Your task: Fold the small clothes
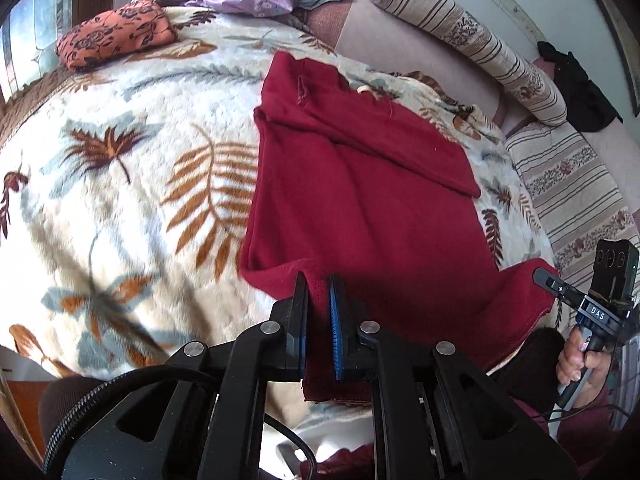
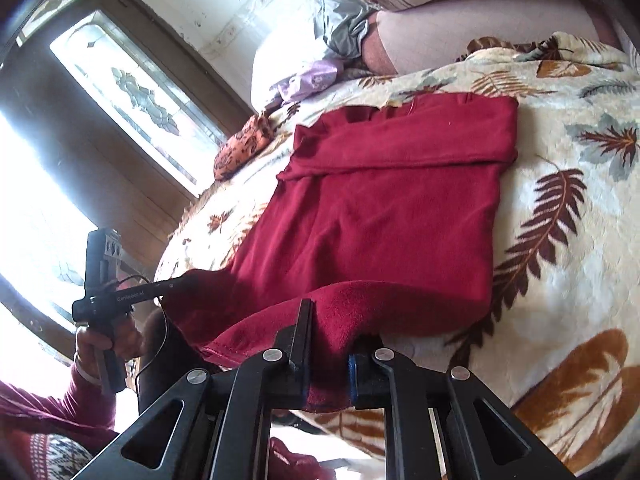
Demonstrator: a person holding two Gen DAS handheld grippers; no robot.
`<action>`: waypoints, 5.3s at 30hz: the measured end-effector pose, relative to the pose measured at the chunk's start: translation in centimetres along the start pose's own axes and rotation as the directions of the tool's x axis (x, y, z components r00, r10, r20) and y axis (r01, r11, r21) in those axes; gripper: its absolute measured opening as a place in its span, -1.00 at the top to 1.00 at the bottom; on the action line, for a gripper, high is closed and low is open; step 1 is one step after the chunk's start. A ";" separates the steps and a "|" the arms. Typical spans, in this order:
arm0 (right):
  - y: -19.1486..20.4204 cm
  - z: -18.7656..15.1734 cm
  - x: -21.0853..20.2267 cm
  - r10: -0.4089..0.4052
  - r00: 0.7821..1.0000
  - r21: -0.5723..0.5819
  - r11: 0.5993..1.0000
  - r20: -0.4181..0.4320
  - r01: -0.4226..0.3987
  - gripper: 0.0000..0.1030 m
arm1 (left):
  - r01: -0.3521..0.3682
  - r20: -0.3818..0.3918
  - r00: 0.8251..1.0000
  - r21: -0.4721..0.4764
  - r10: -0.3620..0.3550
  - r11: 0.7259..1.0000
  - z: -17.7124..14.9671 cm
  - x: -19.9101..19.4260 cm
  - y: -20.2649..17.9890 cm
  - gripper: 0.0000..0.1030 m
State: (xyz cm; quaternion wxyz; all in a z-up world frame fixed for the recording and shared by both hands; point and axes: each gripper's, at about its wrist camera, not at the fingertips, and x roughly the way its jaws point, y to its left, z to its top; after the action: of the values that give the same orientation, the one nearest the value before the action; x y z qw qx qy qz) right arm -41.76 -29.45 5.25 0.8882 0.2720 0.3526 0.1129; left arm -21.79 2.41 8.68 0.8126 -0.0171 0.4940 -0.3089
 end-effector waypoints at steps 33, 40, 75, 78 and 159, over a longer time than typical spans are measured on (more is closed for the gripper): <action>-16.4 21.0 8.5 -0.153 0.977 0.292 0.951 0.149 0.105 0.06 | -0.046 0.183 0.981 -0.105 0.064 0.993 23.1 14.6 2.2 -0.12; -12.9 20.7 5.9 -0.216 0.952 0.159 0.970 0.218 0.184 0.22 | -0.058 0.190 0.979 -0.063 0.069 0.996 22.9 14.4 0.9 -0.12; -9.8 13.1 10.2 -0.472 0.882 -0.012 0.882 0.011 0.472 0.14 | -0.332 0.011 0.943 -0.054 0.333 0.942 13.2 14.1 2.5 -0.16; -10.7 12.5 11.3 -0.505 0.863 -0.034 0.863 -0.020 0.504 0.14 | -0.320 -0.009 0.947 -0.096 0.321 0.942 12.1 14.8 3.6 -0.16; 6.0 25.9 38.3 -0.398 0.904 -0.306 0.889 -0.154 0.340 0.17 | -0.138 0.047 0.988 -0.183 0.149 0.973 14.9 16.2 5.8 -0.23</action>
State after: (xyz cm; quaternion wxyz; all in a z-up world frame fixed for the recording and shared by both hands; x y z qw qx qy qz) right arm 3.81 -19.95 2.63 0.8792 0.0615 0.4721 0.0168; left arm -1.67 -5.42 1.53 0.8426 -0.0637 0.4948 -0.2029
